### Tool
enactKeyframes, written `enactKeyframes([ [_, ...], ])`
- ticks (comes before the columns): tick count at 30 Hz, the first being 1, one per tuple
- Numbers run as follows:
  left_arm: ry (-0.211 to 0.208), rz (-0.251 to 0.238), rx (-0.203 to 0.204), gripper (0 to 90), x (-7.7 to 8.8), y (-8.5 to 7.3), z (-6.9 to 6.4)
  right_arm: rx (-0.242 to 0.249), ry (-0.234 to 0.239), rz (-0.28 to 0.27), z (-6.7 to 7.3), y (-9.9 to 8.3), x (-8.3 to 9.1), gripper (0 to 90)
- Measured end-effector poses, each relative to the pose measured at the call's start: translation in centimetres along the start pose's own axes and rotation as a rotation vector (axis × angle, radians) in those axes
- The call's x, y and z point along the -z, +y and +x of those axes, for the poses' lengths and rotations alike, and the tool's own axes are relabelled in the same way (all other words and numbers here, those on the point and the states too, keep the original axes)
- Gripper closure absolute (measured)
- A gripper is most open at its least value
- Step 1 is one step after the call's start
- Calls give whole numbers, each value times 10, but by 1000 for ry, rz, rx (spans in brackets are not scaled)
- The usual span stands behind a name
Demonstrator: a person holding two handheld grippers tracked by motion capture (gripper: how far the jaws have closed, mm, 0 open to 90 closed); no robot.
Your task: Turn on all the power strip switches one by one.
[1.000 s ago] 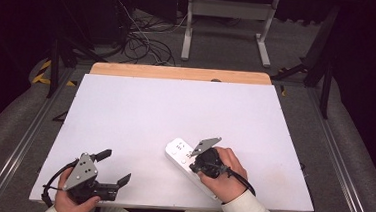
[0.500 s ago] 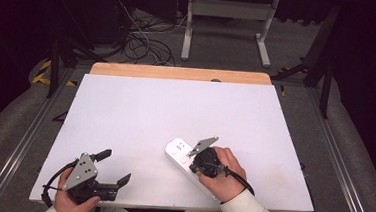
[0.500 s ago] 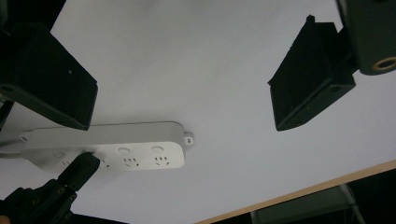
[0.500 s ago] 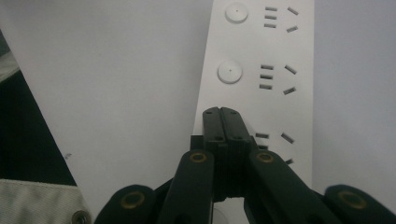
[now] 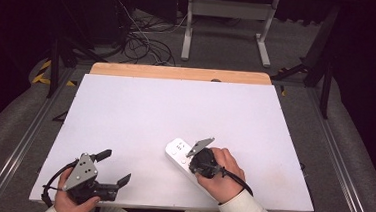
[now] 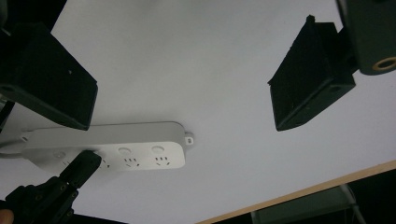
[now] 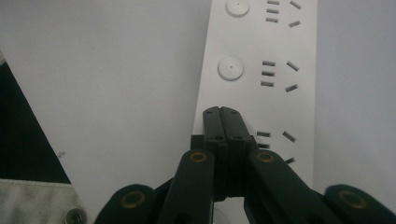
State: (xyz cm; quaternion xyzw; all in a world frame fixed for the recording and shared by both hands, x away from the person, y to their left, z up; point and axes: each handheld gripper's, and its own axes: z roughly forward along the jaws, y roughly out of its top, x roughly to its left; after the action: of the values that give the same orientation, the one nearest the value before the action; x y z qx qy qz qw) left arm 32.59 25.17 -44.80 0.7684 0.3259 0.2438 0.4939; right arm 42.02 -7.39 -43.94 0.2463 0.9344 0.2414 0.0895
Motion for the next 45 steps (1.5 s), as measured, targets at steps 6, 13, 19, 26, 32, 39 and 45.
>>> enactKeyframes([
  [6,-1,-1,0,79,0,0,0,-17,11,1,-2,-1,-1,900],
  [13,-2,0,1,79,0,0,0,-20,3,10,-2,0,-2,900],
  [19,1,-3,1,79,0,0,1,-3,15,-82,-5,1,12,900],
  [26,0,-2,3,79,0,0,1,-21,25,-203,-7,1,33,900],
  [32,1,-3,4,79,1,0,1,-13,35,-205,-6,2,32,900],
  [39,2,-3,2,79,1,0,1,5,46,-241,-9,6,29,900],
  [45,2,-3,1,79,1,0,1,4,63,-241,-13,13,18,900],
])
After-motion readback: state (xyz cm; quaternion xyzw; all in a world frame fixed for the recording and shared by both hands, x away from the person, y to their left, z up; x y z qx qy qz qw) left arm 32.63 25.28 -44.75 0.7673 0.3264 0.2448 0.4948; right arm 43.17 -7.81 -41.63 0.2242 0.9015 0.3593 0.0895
